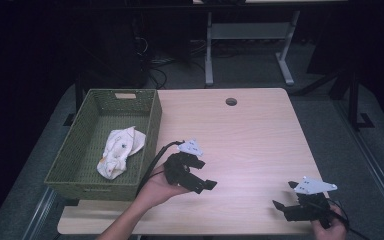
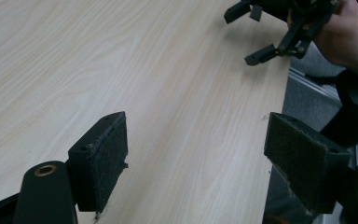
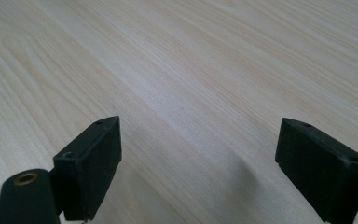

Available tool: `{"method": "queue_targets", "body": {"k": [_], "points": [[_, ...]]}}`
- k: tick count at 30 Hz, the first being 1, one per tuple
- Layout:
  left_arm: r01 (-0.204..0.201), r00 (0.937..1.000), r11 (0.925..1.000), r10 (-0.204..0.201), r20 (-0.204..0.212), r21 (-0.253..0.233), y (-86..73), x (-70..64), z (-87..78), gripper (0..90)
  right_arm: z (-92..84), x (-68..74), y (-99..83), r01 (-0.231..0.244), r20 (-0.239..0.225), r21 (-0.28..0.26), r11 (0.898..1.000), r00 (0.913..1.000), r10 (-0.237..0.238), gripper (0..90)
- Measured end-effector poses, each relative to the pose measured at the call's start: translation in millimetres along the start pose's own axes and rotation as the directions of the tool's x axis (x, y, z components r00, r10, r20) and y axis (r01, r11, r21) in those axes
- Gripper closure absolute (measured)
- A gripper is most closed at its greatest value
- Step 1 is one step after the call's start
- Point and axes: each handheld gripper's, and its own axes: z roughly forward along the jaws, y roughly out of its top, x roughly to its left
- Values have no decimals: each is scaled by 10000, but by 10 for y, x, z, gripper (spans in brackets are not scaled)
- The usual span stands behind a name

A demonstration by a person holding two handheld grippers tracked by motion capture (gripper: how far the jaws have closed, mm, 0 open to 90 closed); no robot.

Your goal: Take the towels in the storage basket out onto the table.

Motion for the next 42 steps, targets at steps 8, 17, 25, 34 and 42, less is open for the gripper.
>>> {"method": "queue_targets", "body": {"k": [8, 17, 25, 34, 42], "points": [[-191, 9989, 9998, 189, 419, 45, 106, 47, -166, 203, -2, -5, -9, -77, 17, -2, 10000, 10000, 77, 140], [-367, 9986, 9989, 355, 388, 308, 203, 146, -352, 201, -13, -18, -12, -112, 27, -58, 9999, 9999, 112, 140], [31, 9999, 9994, -36, 167, 337, 259, 312, -619, 194, -16, -20, -15, -124, -10, -87, 9999, 9999, 124, 140], [456, 9989, 9989, -457, 80, 132, 225, 486, -890, 195, -29, -23, -14, -130, 79, -113, 9999, 9999, 131, 140], [822, 9964, 9966, -820, -199, 64, 172, 595, -1070, 183, -16, -12, -12, -145, 61, -73, 9999, 9999, 145, 140]]}}
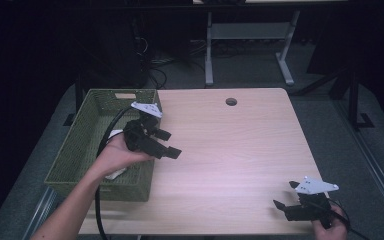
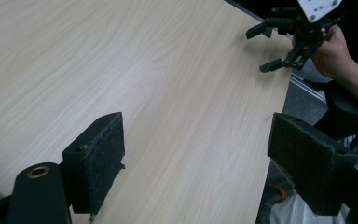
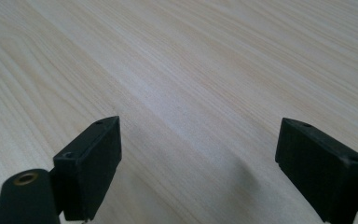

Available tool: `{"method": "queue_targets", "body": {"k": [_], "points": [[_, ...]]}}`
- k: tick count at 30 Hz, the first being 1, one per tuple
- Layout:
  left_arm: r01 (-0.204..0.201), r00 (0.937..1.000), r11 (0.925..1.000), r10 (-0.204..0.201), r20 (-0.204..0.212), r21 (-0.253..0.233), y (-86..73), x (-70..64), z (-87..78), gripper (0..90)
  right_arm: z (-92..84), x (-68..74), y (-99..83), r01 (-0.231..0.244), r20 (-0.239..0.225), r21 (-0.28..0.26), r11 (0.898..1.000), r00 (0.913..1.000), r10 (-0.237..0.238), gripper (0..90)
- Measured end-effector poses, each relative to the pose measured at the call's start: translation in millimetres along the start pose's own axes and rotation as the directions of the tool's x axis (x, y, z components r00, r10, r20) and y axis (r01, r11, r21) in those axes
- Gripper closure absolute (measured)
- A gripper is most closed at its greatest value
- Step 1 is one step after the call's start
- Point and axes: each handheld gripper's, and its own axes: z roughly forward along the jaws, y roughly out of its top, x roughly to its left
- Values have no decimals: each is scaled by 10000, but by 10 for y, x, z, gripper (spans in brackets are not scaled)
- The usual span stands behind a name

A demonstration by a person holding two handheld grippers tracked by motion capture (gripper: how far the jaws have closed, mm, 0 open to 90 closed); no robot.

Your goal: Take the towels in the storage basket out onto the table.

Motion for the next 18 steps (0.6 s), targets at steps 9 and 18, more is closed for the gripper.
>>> {"method": "queue_targets", "body": {"k": [9, 18], "points": [[307, 9990, 9995, -309, -324, -84, -117, 147, -223, 178, -5, 8, -2, 28, 5, 28, 10000, 10000, -28, 140], [1081, 9924, 9927, -1110, -532, -543, -338, 351, -450, 192, -2, 17, 2, 45, 37, 30, 10000, 10000, -45, 140]]}}
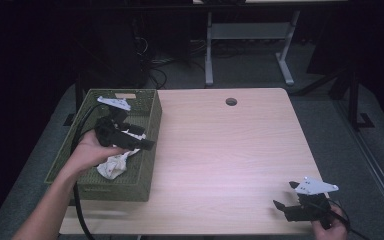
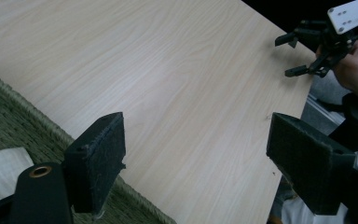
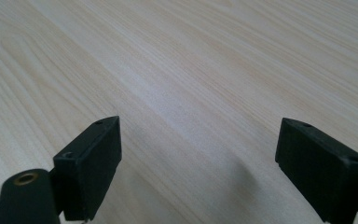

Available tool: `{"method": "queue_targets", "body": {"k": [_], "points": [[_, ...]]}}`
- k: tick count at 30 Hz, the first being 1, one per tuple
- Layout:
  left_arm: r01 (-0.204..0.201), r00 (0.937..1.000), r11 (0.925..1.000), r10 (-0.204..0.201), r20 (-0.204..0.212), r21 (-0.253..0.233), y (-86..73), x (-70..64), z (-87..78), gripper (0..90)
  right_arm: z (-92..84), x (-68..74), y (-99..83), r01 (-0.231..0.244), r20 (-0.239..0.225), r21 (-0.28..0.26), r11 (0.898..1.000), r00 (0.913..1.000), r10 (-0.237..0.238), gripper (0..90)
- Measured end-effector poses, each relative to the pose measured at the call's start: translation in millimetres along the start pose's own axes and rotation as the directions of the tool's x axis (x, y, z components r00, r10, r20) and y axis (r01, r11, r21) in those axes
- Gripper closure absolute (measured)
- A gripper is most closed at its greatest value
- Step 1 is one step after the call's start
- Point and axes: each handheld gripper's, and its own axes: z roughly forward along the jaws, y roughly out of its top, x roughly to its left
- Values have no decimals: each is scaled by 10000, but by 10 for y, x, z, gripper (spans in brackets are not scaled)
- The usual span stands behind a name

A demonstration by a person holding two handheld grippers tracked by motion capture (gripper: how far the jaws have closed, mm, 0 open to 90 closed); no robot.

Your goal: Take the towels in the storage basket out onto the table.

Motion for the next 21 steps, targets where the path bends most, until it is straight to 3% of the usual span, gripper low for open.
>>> {"method": "queue_targets", "body": {"k": [10, 14, 21], "points": [[452, 9979, 9989, -446, -459, 116, -184, 214, -134, 193, 2, 16, 7, 10, -74, 51, 10000, 10000, -10, 140], [732, 9903, 9963, -673, -1214, 446, -294, 351, -169, 199, -4, 10, 1, -12, 9, 43, 10000, 10000, 12, 140], [1294, 9804, 9889, -1167, -1590, 724, -475, 530, -146, 210, -16, 13, 2, -14, 13, 8, 10000, 10000, 14, 140]]}}
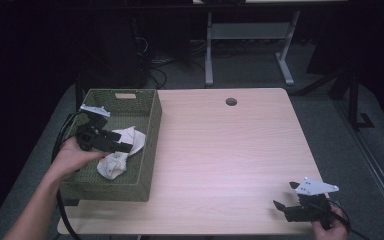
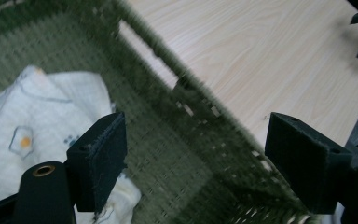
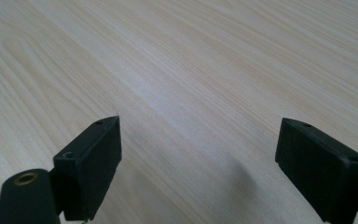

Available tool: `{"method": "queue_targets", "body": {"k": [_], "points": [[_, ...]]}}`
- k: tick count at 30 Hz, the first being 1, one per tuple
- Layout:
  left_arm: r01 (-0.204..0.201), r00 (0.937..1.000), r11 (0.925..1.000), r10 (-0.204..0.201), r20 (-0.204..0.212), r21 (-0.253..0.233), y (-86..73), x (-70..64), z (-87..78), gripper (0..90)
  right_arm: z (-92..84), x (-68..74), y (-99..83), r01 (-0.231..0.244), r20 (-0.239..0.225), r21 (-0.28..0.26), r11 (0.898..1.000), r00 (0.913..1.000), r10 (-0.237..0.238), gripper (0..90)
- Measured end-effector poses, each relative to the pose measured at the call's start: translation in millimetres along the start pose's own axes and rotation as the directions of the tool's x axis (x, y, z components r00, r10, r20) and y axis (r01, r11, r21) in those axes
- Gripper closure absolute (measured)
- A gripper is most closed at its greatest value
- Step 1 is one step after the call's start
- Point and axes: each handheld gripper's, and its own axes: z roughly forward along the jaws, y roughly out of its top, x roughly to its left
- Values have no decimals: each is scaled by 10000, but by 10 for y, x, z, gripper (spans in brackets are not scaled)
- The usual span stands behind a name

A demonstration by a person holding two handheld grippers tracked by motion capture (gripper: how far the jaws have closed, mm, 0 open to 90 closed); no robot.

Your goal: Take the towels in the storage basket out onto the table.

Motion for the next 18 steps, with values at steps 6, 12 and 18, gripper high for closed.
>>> {"method": "queue_targets", "body": {"k": [6, 12, 18], "points": [[531, 9981, 9981, -520, -345, 316, -107, 183, 82, 226, 6, 5, 1, 42, -37, 41, 10000, 10000, -42, 140], [1028, 9915, 9925, -969, -865, 662, -194, 343, 146, 268, 21, 11, 6, 199, -63, 100, 9998, 9998, -198, 140], [1477, 9800, 9817, -1289, -1514, 1204, -266, 464, 225, 336, 37, 30, 19, 227, -136, 112, 9997, 9997, -226, 140]]}}
